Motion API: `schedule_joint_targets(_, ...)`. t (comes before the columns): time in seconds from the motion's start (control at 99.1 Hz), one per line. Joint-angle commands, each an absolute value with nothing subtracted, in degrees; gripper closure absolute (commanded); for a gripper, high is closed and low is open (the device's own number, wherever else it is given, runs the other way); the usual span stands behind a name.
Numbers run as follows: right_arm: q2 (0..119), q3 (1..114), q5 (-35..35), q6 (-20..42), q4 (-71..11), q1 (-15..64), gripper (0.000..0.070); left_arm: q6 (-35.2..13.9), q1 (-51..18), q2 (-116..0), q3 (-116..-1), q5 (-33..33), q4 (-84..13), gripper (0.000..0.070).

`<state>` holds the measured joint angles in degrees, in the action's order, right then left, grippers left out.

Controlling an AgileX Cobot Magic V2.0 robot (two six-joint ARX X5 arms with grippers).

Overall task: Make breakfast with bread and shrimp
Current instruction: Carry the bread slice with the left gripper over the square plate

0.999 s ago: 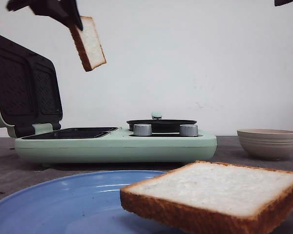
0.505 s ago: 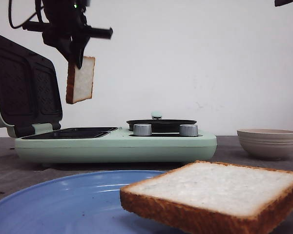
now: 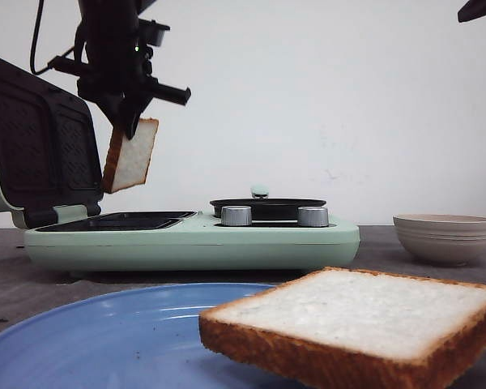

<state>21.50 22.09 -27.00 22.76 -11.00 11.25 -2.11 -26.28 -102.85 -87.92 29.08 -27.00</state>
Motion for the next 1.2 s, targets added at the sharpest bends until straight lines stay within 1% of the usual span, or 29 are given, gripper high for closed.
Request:
schedule_joint_targets(0.0,21.6,22.8,-27.0,23.1,-10.6,11.5,0.0311,-0.4,-26.7,-104.6,-89.4,29.6,-25.7,0.0696)
schedule_joint_targets(0.182,21.6,22.8,-27.0,23.1,-10.8,11.5,0.0311,2.0,-26.7,-106.5,-89.4,30.7,-24.4,0.0696)
schedule_joint_targets(0.343,21.6,22.8,-27.0,23.1,-10.8,11.5,0.0311,2.0,-26.7,-107.5,-89.4,31.7,-24.0,0.0696)
schedule_joint_targets(0.767,21.6,22.9,-26.5,22.0,-10.8,11.5,0.0311,2.0,-26.5,-107.8,-89.4,31.5,-22.7,0.0696)
schedule_joint_targets(0.989,21.6,22.8,-26.5,22.0,-10.8,11.5,0.0311,2.0,-26.5,-108.0,-89.4,30.1,-22.5,0.0695)
schedule_joint_targets(1.019,21.6,22.8,-26.5,22.0,-10.8,11.5,0.0311,2.0,-26.5,-108.2,-89.4,29.9,-22.4,0.0685)
schedule_joint_targets(1.14,21.6,22.9,-26.5,22.0,-10.8,11.5,0.0311,2.0,-26.5,-108.9,-89.4,29.9,-23.2,0.059)
schedule_joint_targets(1.191,21.6,22.9,-26.5,22.0,-10.8,11.5,0.0311,2.0,-26.5,-109.2,-89.4,29.9,-23.5,0.0584)
